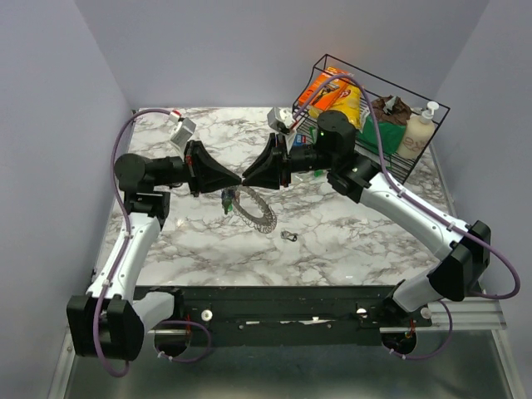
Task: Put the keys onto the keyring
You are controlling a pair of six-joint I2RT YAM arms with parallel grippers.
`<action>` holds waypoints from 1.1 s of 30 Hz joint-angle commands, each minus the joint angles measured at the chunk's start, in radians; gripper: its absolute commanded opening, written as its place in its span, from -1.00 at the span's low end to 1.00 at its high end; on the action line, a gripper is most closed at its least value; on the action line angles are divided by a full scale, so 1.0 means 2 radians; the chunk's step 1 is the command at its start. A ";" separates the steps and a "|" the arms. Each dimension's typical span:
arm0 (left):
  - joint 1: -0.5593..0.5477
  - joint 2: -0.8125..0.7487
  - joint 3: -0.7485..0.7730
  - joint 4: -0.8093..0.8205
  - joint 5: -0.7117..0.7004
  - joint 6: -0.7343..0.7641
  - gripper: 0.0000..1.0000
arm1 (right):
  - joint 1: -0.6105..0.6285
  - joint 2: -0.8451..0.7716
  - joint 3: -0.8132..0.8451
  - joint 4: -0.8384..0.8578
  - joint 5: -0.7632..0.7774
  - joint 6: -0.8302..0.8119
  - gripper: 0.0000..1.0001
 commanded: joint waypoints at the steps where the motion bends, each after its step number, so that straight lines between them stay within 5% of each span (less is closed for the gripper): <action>1: -0.015 -0.026 0.120 -0.504 -0.083 0.413 -1.00 | 0.002 -0.006 0.015 -0.031 0.014 -0.014 -0.25; 2: -0.027 -0.021 0.158 -0.607 -0.098 0.450 -1.00 | 0.002 -0.008 0.015 -0.037 0.017 -0.016 -0.19; 4: -0.033 -0.005 0.183 -0.665 -0.122 0.506 -1.00 | 0.000 -0.014 0.012 -0.039 0.020 -0.020 -0.02; 15: -0.072 0.012 0.260 -0.795 -0.200 0.597 -1.00 | -0.026 -0.061 -0.007 -0.061 0.050 -0.044 0.68; 22: -0.092 0.020 0.290 -0.840 -0.201 0.635 -1.00 | -0.027 -0.045 0.015 -0.084 0.014 -0.045 0.67; 33: -0.112 0.033 0.307 -0.854 -0.195 0.643 -1.00 | -0.026 -0.012 0.038 -0.106 -0.027 -0.044 0.22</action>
